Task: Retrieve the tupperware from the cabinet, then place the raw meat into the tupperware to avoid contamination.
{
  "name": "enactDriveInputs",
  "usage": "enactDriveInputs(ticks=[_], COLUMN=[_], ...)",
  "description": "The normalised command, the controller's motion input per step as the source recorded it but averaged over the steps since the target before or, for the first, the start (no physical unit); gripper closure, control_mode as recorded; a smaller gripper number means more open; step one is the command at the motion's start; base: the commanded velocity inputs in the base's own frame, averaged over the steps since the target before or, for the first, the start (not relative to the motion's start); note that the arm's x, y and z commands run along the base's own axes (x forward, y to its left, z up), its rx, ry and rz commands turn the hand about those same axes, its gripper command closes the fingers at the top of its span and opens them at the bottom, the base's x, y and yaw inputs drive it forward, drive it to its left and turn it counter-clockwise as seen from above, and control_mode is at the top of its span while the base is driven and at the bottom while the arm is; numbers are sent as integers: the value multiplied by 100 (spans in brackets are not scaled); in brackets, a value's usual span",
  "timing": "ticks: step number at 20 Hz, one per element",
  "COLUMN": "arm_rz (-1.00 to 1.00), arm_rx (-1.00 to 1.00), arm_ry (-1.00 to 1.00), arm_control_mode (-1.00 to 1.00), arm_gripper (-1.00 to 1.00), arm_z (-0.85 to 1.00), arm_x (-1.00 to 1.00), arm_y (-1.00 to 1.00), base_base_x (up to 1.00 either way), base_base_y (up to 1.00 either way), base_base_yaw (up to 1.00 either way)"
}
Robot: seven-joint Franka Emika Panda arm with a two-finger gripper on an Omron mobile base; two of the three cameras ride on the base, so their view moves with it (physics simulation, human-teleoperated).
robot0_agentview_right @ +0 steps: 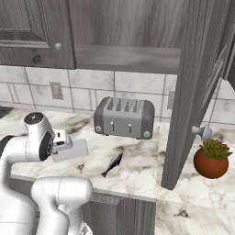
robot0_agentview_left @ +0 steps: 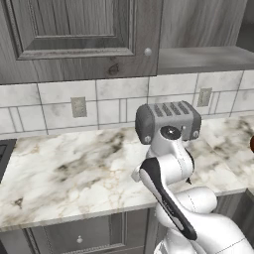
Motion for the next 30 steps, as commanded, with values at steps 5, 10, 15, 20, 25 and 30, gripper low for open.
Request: enactDriveInputs(ticks=[5,10,15,20,25,30], arm_rz=[0,0,0,0,0,0], arm_rx=[2,4,4,1,0,0], arm_ry=[2,8,6,0,-1,-5], arm_control_mode=[-100,-100,-100,-100,-100,-100], arm_gripper=[100,100,100,100,100,100], arm_z=[-30,-32,-33,-43,-44,-45], arm_x=[24,39,37,24,17,6], arm_y=[-9,-19,-18,-8,-1,0], base_base_x=[0,0,0,0,0,0], base_base_y=[0,0,0,0,0,0], base_base_yaw=[0,0,0,0,0,0])
